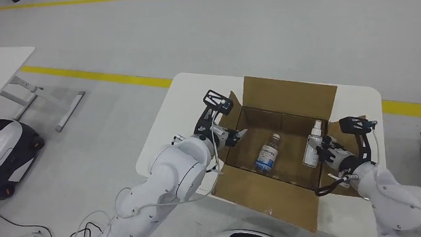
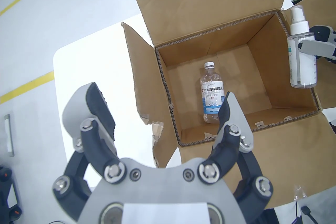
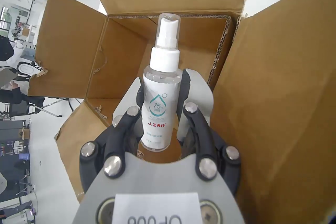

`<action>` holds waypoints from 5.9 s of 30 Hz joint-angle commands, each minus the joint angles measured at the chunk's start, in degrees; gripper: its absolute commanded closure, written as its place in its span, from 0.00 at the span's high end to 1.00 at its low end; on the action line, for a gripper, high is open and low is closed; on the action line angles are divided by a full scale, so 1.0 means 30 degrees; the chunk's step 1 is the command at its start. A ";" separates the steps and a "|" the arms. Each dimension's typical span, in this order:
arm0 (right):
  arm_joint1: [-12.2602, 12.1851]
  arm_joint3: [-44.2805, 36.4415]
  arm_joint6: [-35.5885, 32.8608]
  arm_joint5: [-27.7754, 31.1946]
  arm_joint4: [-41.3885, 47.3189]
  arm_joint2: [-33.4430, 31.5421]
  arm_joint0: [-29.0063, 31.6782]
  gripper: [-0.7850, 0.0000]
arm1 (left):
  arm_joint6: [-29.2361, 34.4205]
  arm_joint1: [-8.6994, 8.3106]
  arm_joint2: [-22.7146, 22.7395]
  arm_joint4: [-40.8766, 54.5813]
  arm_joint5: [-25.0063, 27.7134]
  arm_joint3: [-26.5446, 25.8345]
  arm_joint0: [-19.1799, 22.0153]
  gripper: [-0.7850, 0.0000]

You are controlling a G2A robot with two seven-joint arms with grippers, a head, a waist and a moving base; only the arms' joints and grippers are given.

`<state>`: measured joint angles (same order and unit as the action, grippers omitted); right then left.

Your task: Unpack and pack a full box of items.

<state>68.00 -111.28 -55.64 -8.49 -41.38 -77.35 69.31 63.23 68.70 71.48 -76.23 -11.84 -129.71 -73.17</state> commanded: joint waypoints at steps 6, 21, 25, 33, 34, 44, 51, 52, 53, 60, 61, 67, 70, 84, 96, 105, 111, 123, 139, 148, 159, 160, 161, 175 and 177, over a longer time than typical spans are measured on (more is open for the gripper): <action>-0.0010 -0.0199 0.0329 0.0482 -0.0166 0.0169 0.0109 0.00 | 0.0000 0.0000 0.0000 0.0000 0.0000 0.0000 0.0000 1.00; 0.0711 0.0030 0.0684 -0.3768 -0.0166 0.4802 -0.1953 0.00 | 0.0000 0.0000 0.0000 0.0000 0.0000 0.0000 0.0000 1.00; 0.1048 0.1997 0.1443 -0.5252 -0.0394 0.6043 -0.2781 0.00 | 0.0000 0.0000 0.0000 0.0000 0.0000 0.0000 0.0000 1.00; 0.1541 0.5191 0.1102 -0.7069 -0.2039 0.8071 -0.4176 0.00 | 0.0000 0.0000 0.0000 0.0000 0.0000 0.0000 0.0000 1.00; 0.1611 0.5619 0.1043 -0.7293 -0.2271 0.8311 -0.4377 0.00 | 0.0000 0.0000 0.0000 0.0000 0.0000 0.0000 0.0000 1.00; 0.2380 0.8558 -0.0099 -0.9039 -0.2939 1.0054 -0.6108 0.00 | 0.0000 0.0000 0.0000 0.0000 0.0000 0.0000 0.0000 1.00; 0.2716 0.9635 -0.0482 -0.9052 -0.2852 1.0365 -0.6722 0.90 | 0.0000 0.0000 0.0000 0.0000 0.0000 0.0000 0.0000 1.00; 0.2753 0.9697 -0.0449 -0.9043 -0.2863 1.0386 -0.6757 0.91 | 0.0000 0.0000 0.0000 0.0000 0.0000 0.0000 0.0000 1.00; 0.2784 0.9705 -0.0417 -0.9011 -0.2816 1.0374 -0.6755 0.92 | 0.0000 0.0000 0.0000 0.0000 0.0000 0.0000 0.0000 1.00; 0.2625 0.8121 0.0012 -0.8152 -0.2789 0.9378 -0.6054 0.98 | 0.0000 0.0000 0.0000 0.0000 0.0000 0.0000 0.0000 1.00; 0.2540 0.7542 0.0083 -0.7906 -0.2844 0.9076 -0.5830 0.98 | 0.0000 0.0000 0.0000 0.0000 0.0000 0.0000 0.0000 1.00; 0.1730 0.2483 0.0236 -0.6353 -0.3964 0.6221 -0.3496 0.54 | 0.0000 0.0000 0.0000 0.0000 0.0000 0.0000 0.0000 1.00; 0.1285 -0.0610 0.0547 -0.5167 -0.4347 0.4093 -0.1798 0.00 | 0.0000 0.0000 0.0000 0.0000 0.0000 0.0000 0.0000 1.00; 0.0088 -0.7790 0.1032 0.2575 -0.3616 -0.5623 0.4476 0.00 | 0.0000 0.0000 0.0000 0.0000 0.0000 0.0000 0.0000 1.00; -0.0497 -0.7790 -0.0857 0.7574 -0.8219 -1.0233 0.8672 0.00 | 0.0000 0.0000 0.0000 0.0000 0.0000 0.0000 0.0000 1.00; -0.0759 -0.6086 -0.2622 0.9941 -1.1054 -0.8568 0.9334 0.00 | 0.0000 0.0000 0.0000 0.0000 0.0000 0.0000 0.0000 1.00; -0.0857 -0.4702 -0.2777 1.1041 -1.1657 -0.7598 0.8937 0.00 | 0.0000 0.0000 0.0000 0.0000 0.0000 0.0000 0.0000 1.00; -0.0904 -0.4498 -0.2383 1.1457 -1.2483 -0.7139 0.8949 0.00 | 0.0000 0.0000 0.0000 0.0000 0.0000 0.0000 0.0000 1.00; -0.1229 -0.0245 -0.4767 1.4225 -1.4973 -0.4136 0.3181 0.00 | 0.0000 0.0000 0.0000 0.0000 0.0000 0.0000 0.0000 1.00; -0.1387 0.1794 -0.4697 1.4344 -1.2884 -0.4152 0.2437 0.08 | 0.0000 0.0000 0.0000 0.0000 0.0000 0.0000 0.0000 1.00; -0.1923 0.1744 -0.4790 1.4252 -1.0563 -0.4709 0.2648 0.21 | 0.0000 0.0000 0.0000 0.0000 0.0000 0.0000 0.0000 1.00; -0.1977 0.1798 -0.4832 1.4210 -1.0470 -0.4691 0.2603 0.25 | 0.0000 0.0000 0.0000 0.0000 0.0000 0.0000 0.0000 1.00; -0.2023 0.1836 -0.4828 1.4213 -1.0274 -0.4660 0.2570 0.31 | 0.0000 0.0000 0.0000 0.0000 0.0000 0.0000 0.0000 1.00; -0.2726 0.3119 -0.5218 1.3823 -0.9463 -0.3690 0.1944 0.50 | 0.0000 0.0000 0.0000 0.0000 0.0000 0.0000 0.0000 1.00; -0.2777 0.3430 -0.5325 1.3716 -0.9405 -0.3494 0.1733 0.50 | 0.0000 0.0000 0.0000 0.0000 0.0000 0.0000 0.0000 1.00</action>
<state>59.73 -101.42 -71.50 32.78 -69.68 -88.11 74.82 63.22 68.70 71.48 -76.23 -11.84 -129.71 -73.17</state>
